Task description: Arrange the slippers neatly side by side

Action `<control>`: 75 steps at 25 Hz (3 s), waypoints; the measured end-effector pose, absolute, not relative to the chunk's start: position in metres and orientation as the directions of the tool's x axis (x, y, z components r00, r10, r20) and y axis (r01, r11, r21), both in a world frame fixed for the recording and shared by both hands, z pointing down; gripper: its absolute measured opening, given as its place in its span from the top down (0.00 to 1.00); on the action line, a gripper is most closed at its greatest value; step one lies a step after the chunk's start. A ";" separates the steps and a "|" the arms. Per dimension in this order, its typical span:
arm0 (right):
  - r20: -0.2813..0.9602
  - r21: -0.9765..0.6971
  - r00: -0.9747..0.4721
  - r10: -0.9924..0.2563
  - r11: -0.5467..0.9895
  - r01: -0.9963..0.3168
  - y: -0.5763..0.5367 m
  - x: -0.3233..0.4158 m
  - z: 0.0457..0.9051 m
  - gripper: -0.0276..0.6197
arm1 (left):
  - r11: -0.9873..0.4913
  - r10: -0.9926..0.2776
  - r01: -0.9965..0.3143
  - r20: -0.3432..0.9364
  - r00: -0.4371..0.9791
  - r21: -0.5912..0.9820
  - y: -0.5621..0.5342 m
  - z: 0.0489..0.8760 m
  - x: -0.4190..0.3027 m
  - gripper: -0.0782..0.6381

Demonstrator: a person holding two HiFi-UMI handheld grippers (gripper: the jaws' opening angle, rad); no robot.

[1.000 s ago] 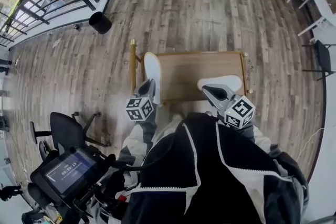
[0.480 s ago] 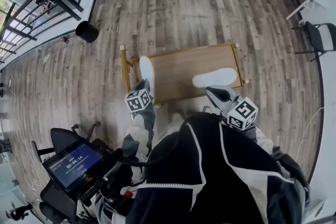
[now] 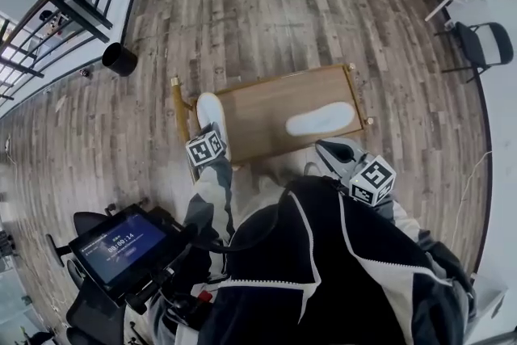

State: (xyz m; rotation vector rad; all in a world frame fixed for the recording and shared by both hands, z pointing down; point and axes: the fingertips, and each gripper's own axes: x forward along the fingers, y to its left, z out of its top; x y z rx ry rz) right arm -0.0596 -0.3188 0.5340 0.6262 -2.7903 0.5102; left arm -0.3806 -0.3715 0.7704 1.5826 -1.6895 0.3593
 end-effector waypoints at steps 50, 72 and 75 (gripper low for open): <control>0.172 -0.237 -0.948 -0.269 0.922 -0.305 -0.333 -0.116 0.510 0.95 | -0.575 -0.810 -0.781 -0.035 0.585 0.244 -0.313 0.444 -0.184 0.87; 0.301 -0.316 -0.854 -0.425 0.800 -0.510 -0.359 -0.064 0.567 0.73 | -0.646 -0.747 -0.713 -0.033 0.664 0.272 -0.306 0.466 -0.164 0.87; 0.390 -0.399 -0.789 -0.475 0.685 -0.609 -0.372 -0.035 0.611 0.68 | -0.641 -0.749 -0.712 -0.030 0.662 0.286 -0.305 0.468 -0.164 0.87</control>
